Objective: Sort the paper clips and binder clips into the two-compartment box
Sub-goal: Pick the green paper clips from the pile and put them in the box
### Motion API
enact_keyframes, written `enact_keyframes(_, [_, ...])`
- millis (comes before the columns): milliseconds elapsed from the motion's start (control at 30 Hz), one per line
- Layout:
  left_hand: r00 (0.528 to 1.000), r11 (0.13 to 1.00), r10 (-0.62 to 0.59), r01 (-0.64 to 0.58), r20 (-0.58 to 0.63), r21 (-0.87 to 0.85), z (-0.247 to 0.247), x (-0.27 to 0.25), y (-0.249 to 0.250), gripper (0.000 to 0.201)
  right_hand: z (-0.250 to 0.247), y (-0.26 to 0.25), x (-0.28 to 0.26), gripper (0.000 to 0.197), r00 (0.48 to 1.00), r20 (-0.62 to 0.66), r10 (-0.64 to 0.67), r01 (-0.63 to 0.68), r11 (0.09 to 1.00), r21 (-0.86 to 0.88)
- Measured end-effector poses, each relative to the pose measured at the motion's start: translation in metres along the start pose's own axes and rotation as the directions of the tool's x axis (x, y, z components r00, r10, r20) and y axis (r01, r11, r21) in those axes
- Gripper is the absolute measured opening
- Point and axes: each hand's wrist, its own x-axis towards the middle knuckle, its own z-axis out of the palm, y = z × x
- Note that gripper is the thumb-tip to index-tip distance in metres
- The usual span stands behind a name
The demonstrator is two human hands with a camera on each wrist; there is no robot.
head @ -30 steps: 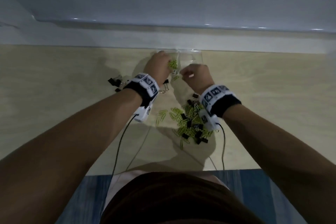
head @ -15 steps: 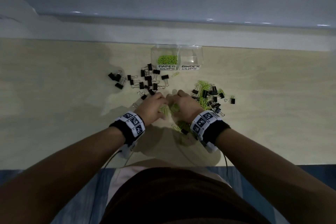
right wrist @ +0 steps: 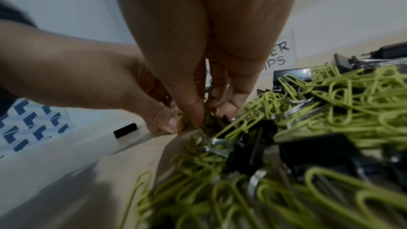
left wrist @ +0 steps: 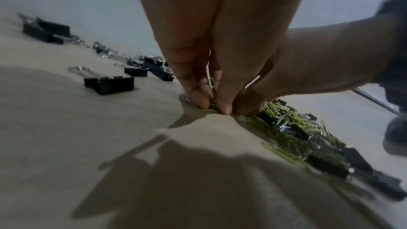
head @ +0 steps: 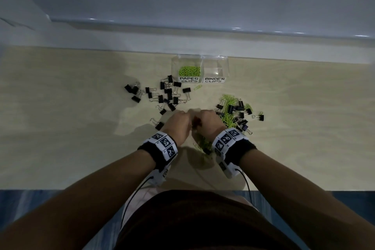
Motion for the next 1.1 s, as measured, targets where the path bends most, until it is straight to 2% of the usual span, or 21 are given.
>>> enact_keyframes(100, [0.998, 0.999, 0.042, -0.042, 0.041, -0.005, -0.001, -0.001, -0.003, 0.013, -0.006, 0.009, 0.007, 0.016, 0.999, 0.039, 0.024, -0.024, 1.0, 0.003])
enact_keyframes(233, [0.994, 0.995, 0.065, -0.057, 0.09, -0.081, -0.005, 0.003, -0.012, 0.012, -0.024, 0.02, 0.017, 0.007, 0.994, -0.014, 0.112, -0.104, 0.959, 0.264])
enact_keyframes(367, [0.994, 0.981, 0.063, -0.046, 0.084, -0.19, -0.022, 0.013, -0.015, 0.009, -0.064, 0.016, 0.029, 0.005, 0.985, -0.081, 0.151, -0.093, 0.867, 0.489])
enact_keyframes(467, [0.998, 0.946, 0.063, -0.051, 0.027, -0.321, -0.049, 0.029, -0.016, 0.008, -0.094, 0.009, 0.056, 0.003, 0.976, -0.172, 0.136, -0.015, 0.824, 0.566])
enact_keyframes(533, [0.998, 0.932, 0.048, -0.057, -0.034, -0.358, -0.072, 0.043, -0.016, 0.009, -0.109, 0.003, 0.077, 0.012, 0.952, -0.277, 0.133, 0.053, 0.817, 0.575])
enact_keyframes(600, [0.994, 0.926, -0.002, -0.042, -0.114, -0.376, -0.094, 0.059, -0.016, 0.008, -0.116, -0.002, 0.098, 0.017, 0.924, -0.342, 0.169, 0.06, 0.82, 0.569])
enact_keyframes(767, [0.943, 0.939, -0.081, -0.036, -0.322, -0.342, -0.124, 0.105, -0.009, 0.004, -0.111, -0.004, 0.119, 0.017, 0.91, -0.35, 0.222, -0.007, 0.852, 0.523])
enact_keyframes(867, [0.95, 0.97, -0.054, -0.023, -0.308, -0.24, -0.12, 0.125, -0.003, 0.005, -0.106, 0.011, 0.104, 0.02, 0.895, -0.391, 0.214, -0.009, 0.885, 0.465])
enact_keyframes(967, [0.973, 0.996, 0.011, -0.032, -0.231, -0.088, -0.107, 0.13, -0.001, 0.017, -0.099, 0.033, 0.07, 0.017, 0.899, -0.398, 0.18, 0.014, 0.9, 0.437])
enact_keyframes(1033, [0.967, 0.998, 0.064, -0.066, -0.248, -0.001, -0.099, 0.12, 0.001, 0.023, -0.09, 0.046, 0.041, 0.014, 0.927, -0.336, 0.166, -0.026, 0.923, 0.383])
enact_keyframes(1100, [0.946, 0.988, 0.154, -0.157, -0.287, 0.013, -0.086, 0.103, 0.007, 0.018, -0.073, 0.057, 0.011, 0.012, 0.958, -0.238, 0.16, -0.076, 0.943, 0.325])
